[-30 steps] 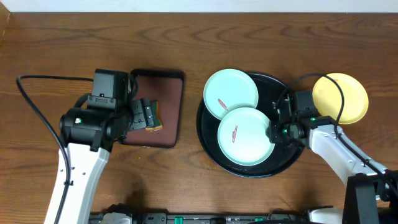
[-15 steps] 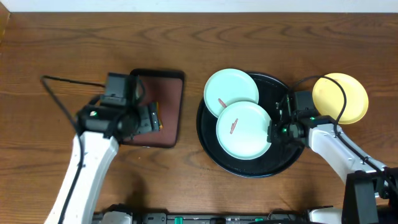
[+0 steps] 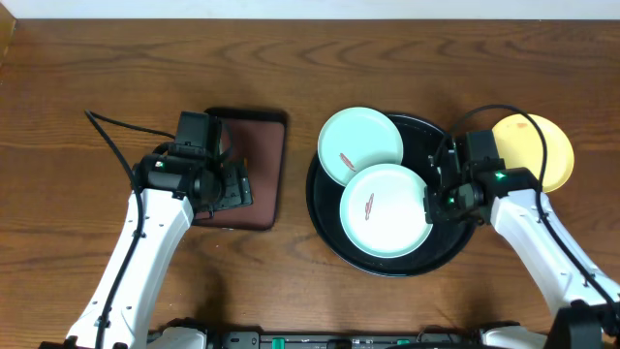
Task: Clean dirty plates on tray and stack at the side
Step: 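Grasp the sponge with the left gripper and lift it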
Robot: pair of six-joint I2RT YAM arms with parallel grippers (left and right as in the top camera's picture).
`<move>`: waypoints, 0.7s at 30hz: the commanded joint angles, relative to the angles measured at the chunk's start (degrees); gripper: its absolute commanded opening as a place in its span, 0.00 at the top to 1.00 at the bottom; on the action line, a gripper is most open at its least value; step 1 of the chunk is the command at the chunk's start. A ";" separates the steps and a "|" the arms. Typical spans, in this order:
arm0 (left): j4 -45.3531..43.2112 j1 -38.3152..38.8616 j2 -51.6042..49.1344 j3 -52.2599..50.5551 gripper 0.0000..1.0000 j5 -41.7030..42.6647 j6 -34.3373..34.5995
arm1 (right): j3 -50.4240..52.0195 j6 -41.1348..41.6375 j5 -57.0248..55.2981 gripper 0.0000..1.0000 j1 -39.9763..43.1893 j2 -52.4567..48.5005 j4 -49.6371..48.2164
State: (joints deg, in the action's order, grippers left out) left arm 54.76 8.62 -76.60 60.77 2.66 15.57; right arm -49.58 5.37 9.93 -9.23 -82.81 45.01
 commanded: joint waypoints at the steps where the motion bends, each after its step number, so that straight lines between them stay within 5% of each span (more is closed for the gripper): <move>1: -0.33 -0.20 0.31 0.13 0.14 -0.07 -0.76 | -0.44 -3.02 -0.70 0.99 -0.66 -4.04 -0.07; 15: -5.33 -0.13 -0.94 -0.85 0.14 -0.07 -0.76 | -0.44 -3.08 -0.68 0.99 -0.68 -9.40 -5.81; 21: -8.66 -0.13 -8.76 -1.27 0.16 -0.11 -0.76 | -0.11 -2.25 -0.70 0.99 -0.68 -9.40 -6.01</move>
State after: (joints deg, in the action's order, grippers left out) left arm 47.11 8.62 -81.30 60.66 2.68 15.55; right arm -49.58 1.93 9.58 -9.23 -91.79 39.33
